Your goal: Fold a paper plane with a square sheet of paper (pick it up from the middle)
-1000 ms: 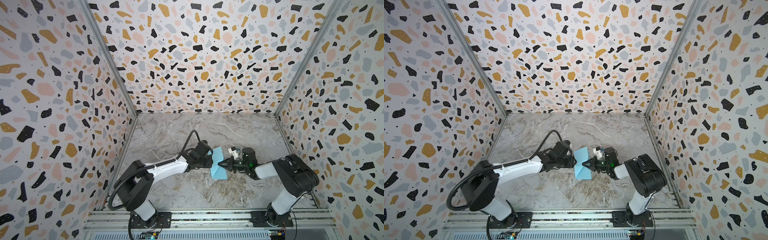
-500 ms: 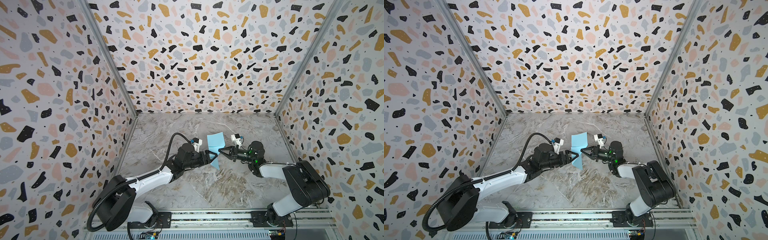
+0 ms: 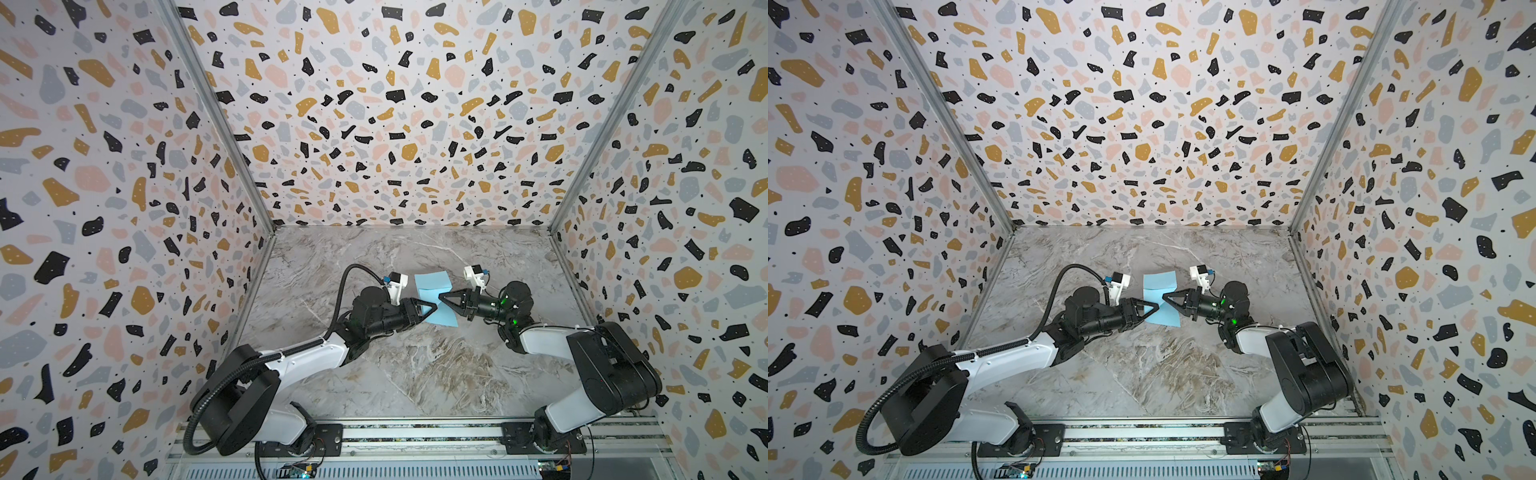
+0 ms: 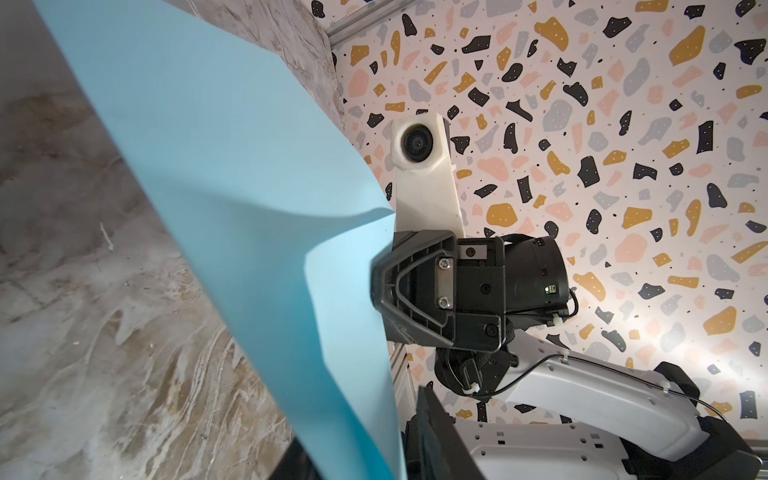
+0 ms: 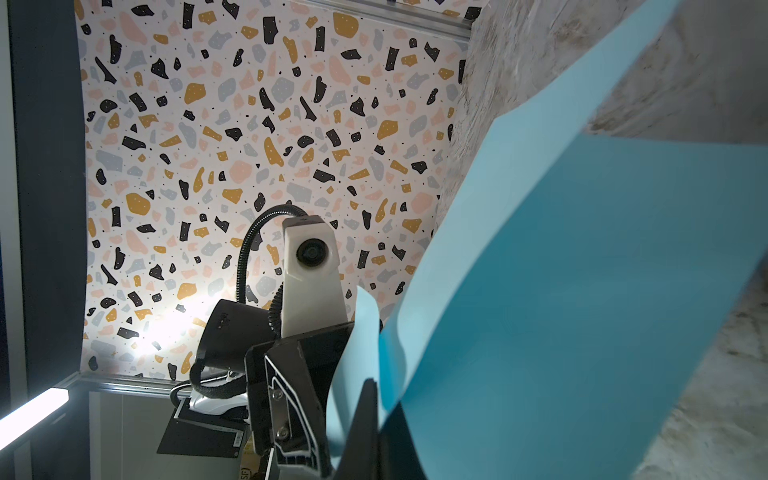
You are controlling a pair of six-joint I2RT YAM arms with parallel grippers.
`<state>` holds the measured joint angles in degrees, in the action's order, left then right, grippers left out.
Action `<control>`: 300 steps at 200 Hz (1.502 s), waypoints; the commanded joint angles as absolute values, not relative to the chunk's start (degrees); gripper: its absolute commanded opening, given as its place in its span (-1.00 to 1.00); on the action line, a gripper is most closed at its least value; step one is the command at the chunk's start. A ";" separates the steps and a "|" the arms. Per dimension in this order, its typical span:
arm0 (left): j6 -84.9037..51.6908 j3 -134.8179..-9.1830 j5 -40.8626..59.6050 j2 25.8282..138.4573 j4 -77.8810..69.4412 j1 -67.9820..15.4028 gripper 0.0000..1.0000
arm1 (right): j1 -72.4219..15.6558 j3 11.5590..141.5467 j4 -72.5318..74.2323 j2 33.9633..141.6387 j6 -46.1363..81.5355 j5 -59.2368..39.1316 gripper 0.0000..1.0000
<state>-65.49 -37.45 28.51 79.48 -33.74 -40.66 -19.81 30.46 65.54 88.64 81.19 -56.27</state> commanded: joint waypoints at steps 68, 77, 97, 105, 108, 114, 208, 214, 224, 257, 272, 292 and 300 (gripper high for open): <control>-64.83 -37.68 29.56 80.51 -35.10 -40.47 -0.94 | -18.61 29.98 65.30 86.78 78.08 -58.10 -0.85; -64.40 -37.88 29.38 80.42 -34.23 -40.35 -0.95 | -18.16 29.97 62.91 86.32 76.51 -58.24 -0.76; -61.58 -38.70 28.81 79.98 -29.89 -39.67 -0.96 | -16.17 30.01 53.90 84.11 70.06 -57.19 -0.40; -59.76 -39.21 28.40 79.73 -27.06 -39.19 -0.96 | -15.15 30.30 48.36 82.66 66.09 -56.25 -0.25; -58.85 -39.46 28.25 79.71 -25.59 -39.01 -0.96 | -14.78 30.52 45.98 82.01 64.71 -55.73 -0.20; -56.61 -40.26 27.54 79.50 -22.09 -38.58 -0.96 | -13.87 30.98 40.82 80.79 60.88 -54.43 -0.09; -25.52 -65.07 -32.86 87.15 42.85 -40.35 -0.93 | -7.40 37.29 2.77 65.80 33.07 -30.95 0.55; -25.85 -65.62 -35.15 88.28 43.81 -41.09 -0.93 | -7.38 37.14 2.90 65.80 33.18 -30.94 0.55; -26.76 -66.50 -38.46 90.25 45.33 -42.51 -0.93 | -7.38 36.88 2.90 65.75 33.55 -30.94 0.54; -29.56 -68.42 -40.51 97.33 45.27 -46.72 -0.91 | -7.42 35.74 3.27 65.73 34.23 -31.04 0.54; -29.40 -67.89 -34.95 99.48 41.80 -47.63 -0.84 | -7.38 35.37 3.20 65.66 34.37 -31.03 0.54; -28.23 -66.26 -26.28 100.18 36.81 -47.63 -0.60 | -7.43 34.90 3.10 65.40 34.54 -31.24 0.54; -27.82 -66.15 -23.98 99.94 35.72 -47.52 -0.48 | -7.38 34.71 3.08 65.30 34.63 -31.21 0.54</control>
